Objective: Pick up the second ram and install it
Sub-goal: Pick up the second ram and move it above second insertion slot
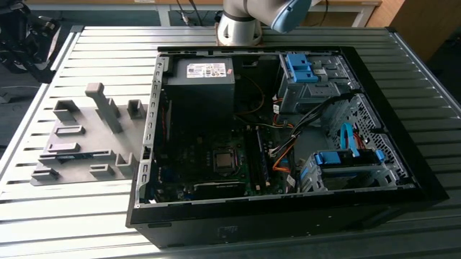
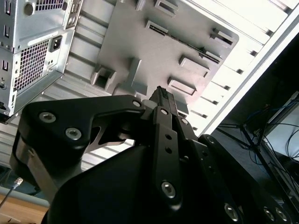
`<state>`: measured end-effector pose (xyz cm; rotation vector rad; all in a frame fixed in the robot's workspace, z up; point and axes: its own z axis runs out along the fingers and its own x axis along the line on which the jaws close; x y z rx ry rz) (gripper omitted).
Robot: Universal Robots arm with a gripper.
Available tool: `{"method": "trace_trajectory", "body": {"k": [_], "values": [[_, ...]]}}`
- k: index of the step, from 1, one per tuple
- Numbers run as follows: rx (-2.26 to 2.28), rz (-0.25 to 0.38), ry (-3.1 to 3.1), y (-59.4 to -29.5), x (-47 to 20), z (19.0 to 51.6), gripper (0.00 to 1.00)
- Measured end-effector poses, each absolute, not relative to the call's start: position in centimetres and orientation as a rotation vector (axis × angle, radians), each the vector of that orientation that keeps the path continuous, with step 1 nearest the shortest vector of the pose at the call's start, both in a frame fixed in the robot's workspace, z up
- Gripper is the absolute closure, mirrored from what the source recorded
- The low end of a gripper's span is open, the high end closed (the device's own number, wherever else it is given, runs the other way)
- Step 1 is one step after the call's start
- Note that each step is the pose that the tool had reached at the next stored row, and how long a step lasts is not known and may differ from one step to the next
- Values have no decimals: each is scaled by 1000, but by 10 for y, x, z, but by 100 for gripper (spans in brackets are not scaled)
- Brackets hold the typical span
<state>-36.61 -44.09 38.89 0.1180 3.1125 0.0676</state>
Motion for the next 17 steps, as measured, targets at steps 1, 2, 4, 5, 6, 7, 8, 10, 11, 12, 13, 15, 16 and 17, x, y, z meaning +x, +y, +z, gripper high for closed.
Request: {"method": "trace_trajectory", "body": {"k": [1,2,4,5,6,7,8,10,11,12,13,15,16,17], "values": [[118,68,3112,-441,-366,389,89],[116,68,3113,-441,-366,389,89],[83,68,3114,-441,-366,389,89],[56,68,3115,-441,-366,389,89],[27,69,3116,-441,-366,389,89],[-1,69,3116,-441,-366,389,89],[-31,69,3117,-441,-366,389,89],[-86,70,3116,-441,-366,388,89],[-113,71,3116,-441,-366,388,89],[-138,71,3115,-441,-366,388,89],[-166,71,3114,-441,-366,388,89],[-214,72,3112,-441,-367,388,89],[-235,72,3111,-441,-367,388,89],[-257,72,3109,-441,-367,388,89]]}}
